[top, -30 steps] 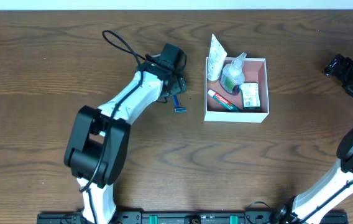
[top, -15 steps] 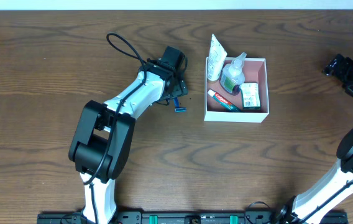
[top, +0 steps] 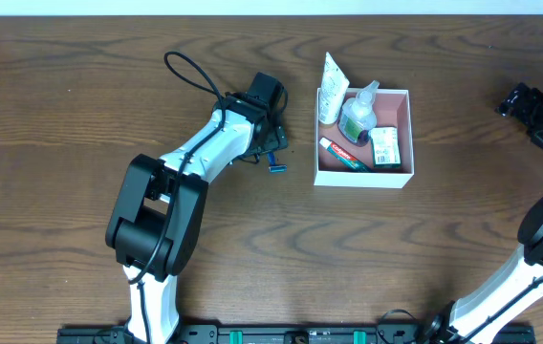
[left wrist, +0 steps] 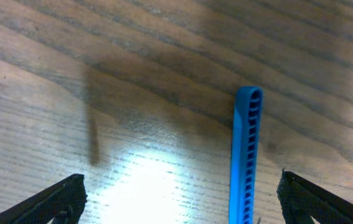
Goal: Pack container
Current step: 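Lower left gripper over the blue razor handle and close on it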
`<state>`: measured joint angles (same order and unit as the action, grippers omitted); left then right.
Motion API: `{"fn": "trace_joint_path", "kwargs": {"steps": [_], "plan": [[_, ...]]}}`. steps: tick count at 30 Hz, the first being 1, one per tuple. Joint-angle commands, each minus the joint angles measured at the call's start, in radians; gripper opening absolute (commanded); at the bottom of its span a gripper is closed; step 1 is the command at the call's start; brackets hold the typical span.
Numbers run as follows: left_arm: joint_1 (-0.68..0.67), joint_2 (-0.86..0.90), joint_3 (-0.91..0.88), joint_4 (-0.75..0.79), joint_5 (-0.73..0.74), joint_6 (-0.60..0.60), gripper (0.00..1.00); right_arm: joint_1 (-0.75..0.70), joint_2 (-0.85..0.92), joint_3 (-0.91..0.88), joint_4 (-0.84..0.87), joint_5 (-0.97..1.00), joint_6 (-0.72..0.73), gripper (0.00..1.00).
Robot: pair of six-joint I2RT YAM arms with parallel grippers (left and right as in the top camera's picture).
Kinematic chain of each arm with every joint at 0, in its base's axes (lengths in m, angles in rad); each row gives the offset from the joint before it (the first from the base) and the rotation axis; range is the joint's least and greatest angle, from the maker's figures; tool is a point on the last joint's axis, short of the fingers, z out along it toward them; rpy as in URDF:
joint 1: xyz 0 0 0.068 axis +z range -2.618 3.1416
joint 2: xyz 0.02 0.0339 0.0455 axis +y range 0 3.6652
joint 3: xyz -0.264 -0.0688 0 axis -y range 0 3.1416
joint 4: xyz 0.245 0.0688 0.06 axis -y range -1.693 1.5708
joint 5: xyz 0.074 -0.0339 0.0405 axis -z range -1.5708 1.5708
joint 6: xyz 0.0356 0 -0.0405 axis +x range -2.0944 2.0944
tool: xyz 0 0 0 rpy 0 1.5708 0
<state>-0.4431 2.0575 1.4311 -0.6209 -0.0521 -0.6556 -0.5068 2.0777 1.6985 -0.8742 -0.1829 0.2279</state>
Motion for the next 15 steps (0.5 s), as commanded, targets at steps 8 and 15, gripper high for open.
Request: {"fn": "trace_joint_path", "kwargs": {"steps": [8,15], "plan": [[0.002,0.026,-0.008,-0.033,-0.013,-0.008,0.99,-0.003,-0.025,-0.005,0.0,0.002,0.011,0.99],[0.002,0.039,-0.008,-0.053,-0.029,-0.003,0.99,-0.003,-0.025,-0.005,0.0,0.002,0.011,0.99]]}}
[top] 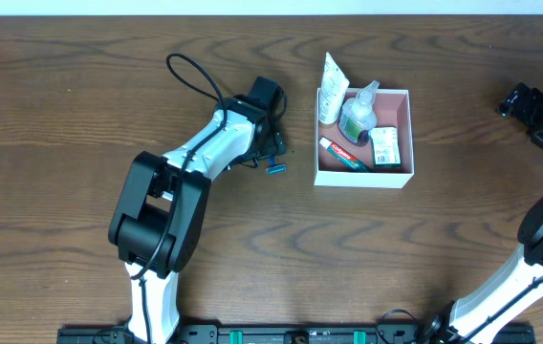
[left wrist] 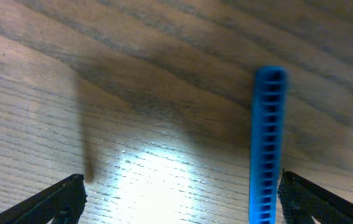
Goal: Pack container
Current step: 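Lower left gripper over the blue razor handle and close on it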
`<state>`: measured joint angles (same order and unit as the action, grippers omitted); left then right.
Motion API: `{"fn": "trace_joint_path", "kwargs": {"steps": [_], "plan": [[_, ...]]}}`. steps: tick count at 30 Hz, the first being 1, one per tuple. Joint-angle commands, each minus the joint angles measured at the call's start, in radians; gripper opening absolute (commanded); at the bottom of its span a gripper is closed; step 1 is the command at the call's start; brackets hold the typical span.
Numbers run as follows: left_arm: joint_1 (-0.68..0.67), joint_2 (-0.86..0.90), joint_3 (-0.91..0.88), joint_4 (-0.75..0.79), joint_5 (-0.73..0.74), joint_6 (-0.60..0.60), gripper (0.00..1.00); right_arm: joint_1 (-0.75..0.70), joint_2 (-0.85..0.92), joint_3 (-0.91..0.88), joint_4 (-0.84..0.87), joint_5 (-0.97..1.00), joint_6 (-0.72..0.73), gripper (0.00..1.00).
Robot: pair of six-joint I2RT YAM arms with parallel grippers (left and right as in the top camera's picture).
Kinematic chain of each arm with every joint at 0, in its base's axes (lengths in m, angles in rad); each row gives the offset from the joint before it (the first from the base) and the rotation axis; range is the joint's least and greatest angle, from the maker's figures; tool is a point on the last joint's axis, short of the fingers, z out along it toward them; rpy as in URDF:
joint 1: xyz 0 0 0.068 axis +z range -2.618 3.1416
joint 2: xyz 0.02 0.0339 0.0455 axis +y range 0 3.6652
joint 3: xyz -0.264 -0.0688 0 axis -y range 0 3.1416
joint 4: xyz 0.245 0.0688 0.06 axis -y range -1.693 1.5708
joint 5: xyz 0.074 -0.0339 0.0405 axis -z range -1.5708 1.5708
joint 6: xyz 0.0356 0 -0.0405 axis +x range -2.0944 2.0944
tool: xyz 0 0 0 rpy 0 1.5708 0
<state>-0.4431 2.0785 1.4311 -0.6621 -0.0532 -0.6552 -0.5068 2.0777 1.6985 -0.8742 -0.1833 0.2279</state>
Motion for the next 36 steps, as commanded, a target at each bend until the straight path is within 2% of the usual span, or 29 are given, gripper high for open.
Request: {"fn": "trace_joint_path", "kwargs": {"steps": [1,14,19,22,25,27,32,36], "plan": [[0.002,0.018,-0.008,-0.015,-0.036,-0.004,0.99,-0.003,-0.025,-0.005,0.0,0.003,0.011,0.99],[0.002,0.018,-0.008,-0.069,-0.048,-0.005,0.99,-0.003,-0.025,-0.005,0.0,0.003,0.011,0.99],[0.003,0.018,-0.009,-0.131,-0.137,-0.035,0.99,-0.003,-0.025,-0.005,0.0,0.003,0.011,0.99],[0.015,0.018,-0.009,-0.147,-0.132,-0.034,0.99,-0.003,-0.025,-0.005,0.0,0.003,0.011,0.99],[0.03,0.018,-0.009,-0.132,-0.077,-0.018,0.82,-0.004,-0.025,-0.005,0.0,0.003,0.011,0.99],[0.039,0.018,-0.009,-0.113,-0.032,-0.004,0.77,-0.003,-0.025,-0.005,0.0,0.003,0.011,0.99],[0.045,0.018,-0.009,-0.098,-0.018,0.028,0.73,-0.003,-0.025,-0.005,0.0,0.003,0.011,0.99],[0.045,0.018,-0.009,-0.098,-0.006,0.033,0.58,-0.003,-0.025,-0.005,0.0,0.003,0.011,0.99]]}}
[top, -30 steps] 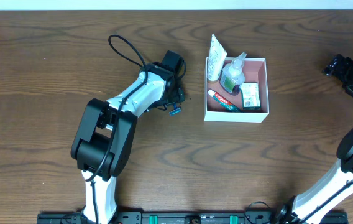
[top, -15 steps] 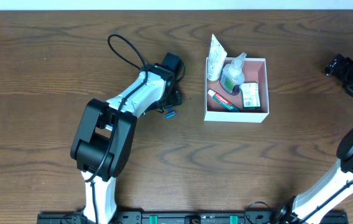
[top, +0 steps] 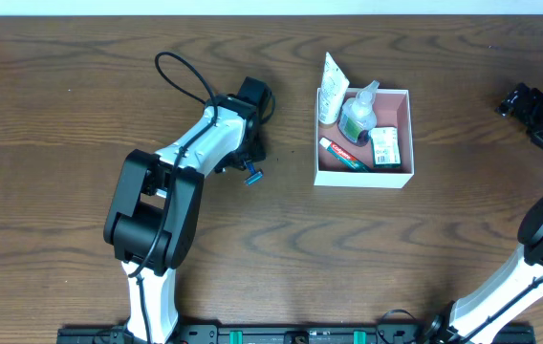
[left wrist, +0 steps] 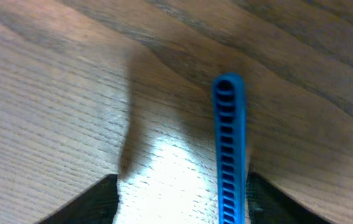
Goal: Pack container
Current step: 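Lower left gripper over the blue razor handle and close on it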
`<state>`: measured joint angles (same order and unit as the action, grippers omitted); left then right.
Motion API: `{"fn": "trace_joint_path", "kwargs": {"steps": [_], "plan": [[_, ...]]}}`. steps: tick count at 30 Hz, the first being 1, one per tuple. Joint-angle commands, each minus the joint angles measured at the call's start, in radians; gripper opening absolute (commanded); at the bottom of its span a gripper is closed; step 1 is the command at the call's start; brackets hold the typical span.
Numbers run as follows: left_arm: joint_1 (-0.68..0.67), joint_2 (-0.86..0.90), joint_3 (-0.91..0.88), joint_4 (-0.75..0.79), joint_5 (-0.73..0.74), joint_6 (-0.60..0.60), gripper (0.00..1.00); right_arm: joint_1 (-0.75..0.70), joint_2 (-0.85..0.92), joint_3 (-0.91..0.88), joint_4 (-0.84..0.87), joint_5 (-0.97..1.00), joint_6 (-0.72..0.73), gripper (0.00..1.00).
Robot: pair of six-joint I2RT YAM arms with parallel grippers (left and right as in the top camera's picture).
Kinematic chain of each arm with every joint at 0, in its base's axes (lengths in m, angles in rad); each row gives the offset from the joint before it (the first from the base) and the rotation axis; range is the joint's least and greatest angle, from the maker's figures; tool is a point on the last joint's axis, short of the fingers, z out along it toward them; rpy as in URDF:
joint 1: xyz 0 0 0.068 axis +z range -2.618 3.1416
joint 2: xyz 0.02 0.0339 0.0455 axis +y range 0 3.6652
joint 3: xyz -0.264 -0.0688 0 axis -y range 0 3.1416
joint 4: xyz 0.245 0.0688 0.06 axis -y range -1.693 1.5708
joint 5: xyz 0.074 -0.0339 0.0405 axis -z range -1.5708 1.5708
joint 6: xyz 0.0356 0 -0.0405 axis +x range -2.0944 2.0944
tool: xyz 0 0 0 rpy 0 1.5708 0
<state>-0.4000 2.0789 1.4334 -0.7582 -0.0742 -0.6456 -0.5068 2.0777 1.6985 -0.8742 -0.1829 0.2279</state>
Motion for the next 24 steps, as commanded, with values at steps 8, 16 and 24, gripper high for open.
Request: {"fn": "trace_joint_path", "kwargs": {"steps": [8,16,24], "plan": [[0.002,0.018,-0.012,0.008,0.066,0.019,0.36,-0.003,-0.025,-0.005,0.0,0.002,0.011,0.99],[0.002,0.018,-0.018,0.024,0.1,0.019,0.32,-0.003,-0.025,-0.005,0.0,0.002,0.011,0.99],[0.0,0.018,-0.019,0.035,0.115,0.019,0.25,-0.004,-0.025,-0.005,0.0,0.002,0.011,0.99]]}}
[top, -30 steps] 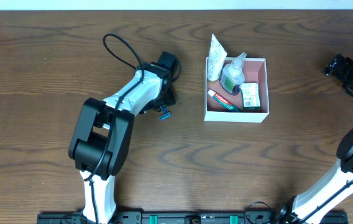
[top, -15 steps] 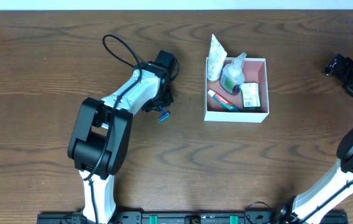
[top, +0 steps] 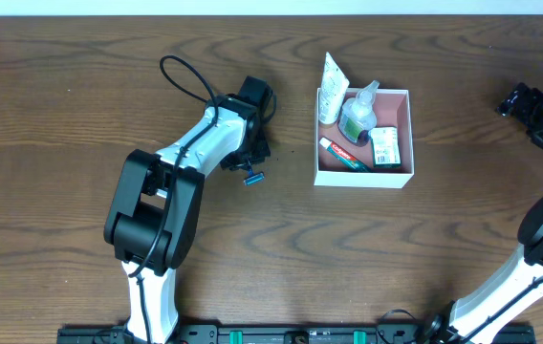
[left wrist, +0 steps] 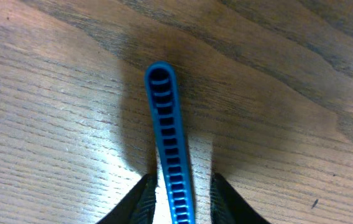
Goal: Pack container
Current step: 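Lower left gripper over the blue razor handle and close on it, then lift the blue razor with left gripper and carry it into the box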
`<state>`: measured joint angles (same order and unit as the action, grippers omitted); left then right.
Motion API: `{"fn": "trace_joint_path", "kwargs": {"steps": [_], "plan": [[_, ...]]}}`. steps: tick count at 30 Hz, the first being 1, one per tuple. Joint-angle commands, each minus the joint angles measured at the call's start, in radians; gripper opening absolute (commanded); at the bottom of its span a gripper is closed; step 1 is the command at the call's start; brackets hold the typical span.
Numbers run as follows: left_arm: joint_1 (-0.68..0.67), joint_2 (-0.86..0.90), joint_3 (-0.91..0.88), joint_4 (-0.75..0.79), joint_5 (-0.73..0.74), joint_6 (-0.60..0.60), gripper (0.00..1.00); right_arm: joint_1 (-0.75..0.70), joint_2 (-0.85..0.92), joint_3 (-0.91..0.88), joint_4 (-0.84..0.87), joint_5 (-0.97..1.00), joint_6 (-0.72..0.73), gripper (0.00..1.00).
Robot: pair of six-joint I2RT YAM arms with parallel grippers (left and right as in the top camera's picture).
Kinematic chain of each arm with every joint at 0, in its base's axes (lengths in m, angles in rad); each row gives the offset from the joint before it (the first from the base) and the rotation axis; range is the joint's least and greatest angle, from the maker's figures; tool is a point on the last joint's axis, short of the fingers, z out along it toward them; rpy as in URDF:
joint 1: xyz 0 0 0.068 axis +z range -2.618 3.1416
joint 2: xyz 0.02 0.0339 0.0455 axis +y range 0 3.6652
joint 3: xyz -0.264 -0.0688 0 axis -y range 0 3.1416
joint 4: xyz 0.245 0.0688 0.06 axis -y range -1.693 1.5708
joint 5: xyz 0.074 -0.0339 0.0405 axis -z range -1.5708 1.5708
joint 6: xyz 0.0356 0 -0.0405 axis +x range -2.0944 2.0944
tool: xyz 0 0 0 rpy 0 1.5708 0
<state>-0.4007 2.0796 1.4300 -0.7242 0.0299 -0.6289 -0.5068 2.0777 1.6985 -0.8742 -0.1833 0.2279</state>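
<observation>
A blue razor point(top: 250, 175) lies on the wooden table left of the pink-lined white box point(top: 362, 179). In the left wrist view its ribbed blue handle point(left wrist: 170, 143) runs straight between the fingers of my left gripper point(left wrist: 183, 199). The jaws stand close on either side of the handle, with a thin strip of table showing on each side. From overhead the left gripper point(top: 252, 159) sits low over the razor. The box holds a white tube point(top: 330, 86), a green bottle point(top: 358, 117), a toothpaste tube point(top: 343, 155) and a small carton point(top: 384, 146). My right gripper point(top: 539, 110) rests far right.
A black cable point(top: 184, 75) loops off the left arm towards the back left. The right arm's base and links stand along the right edge. Bare wood lies between the razor and the box.
The left gripper's jaws have narrowed from a moderate gap to just outside the razor handle. The handle now sits centred between them, tilted slightly left. The right arm has not moved.
The left gripper stood wide open over the razor, handle off to the right. It stayed so half a second later. Then arm and razor lay further left and the jaws were narrower. Now they nearly touch the handle.
</observation>
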Motion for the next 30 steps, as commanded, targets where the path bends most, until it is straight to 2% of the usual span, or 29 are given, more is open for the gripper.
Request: {"fn": "trace_joint_path", "kwargs": {"steps": [1,12,19,26,30], "plan": [[0.001,0.017,-0.015,0.001,0.011,0.002,0.22,-0.004,-0.025,-0.005,0.0,0.003,0.011,0.99],[0.001,0.017,-0.015,0.003,0.011,0.003,0.06,-0.004,-0.025,-0.005,0.0,0.003,0.011,0.99],[0.003,0.015,0.018,0.007,0.0,0.031,0.06,-0.003,-0.025,-0.005,0.0,0.003,0.011,0.99],[-0.002,-0.064,0.212,-0.111,0.003,0.101,0.06,-0.003,-0.025,-0.005,0.0,0.003,0.011,0.99],[-0.05,-0.142,0.304,-0.123,0.012,0.151,0.06,-0.003,-0.025,-0.005,0.0,0.003,0.011,0.99]]}}
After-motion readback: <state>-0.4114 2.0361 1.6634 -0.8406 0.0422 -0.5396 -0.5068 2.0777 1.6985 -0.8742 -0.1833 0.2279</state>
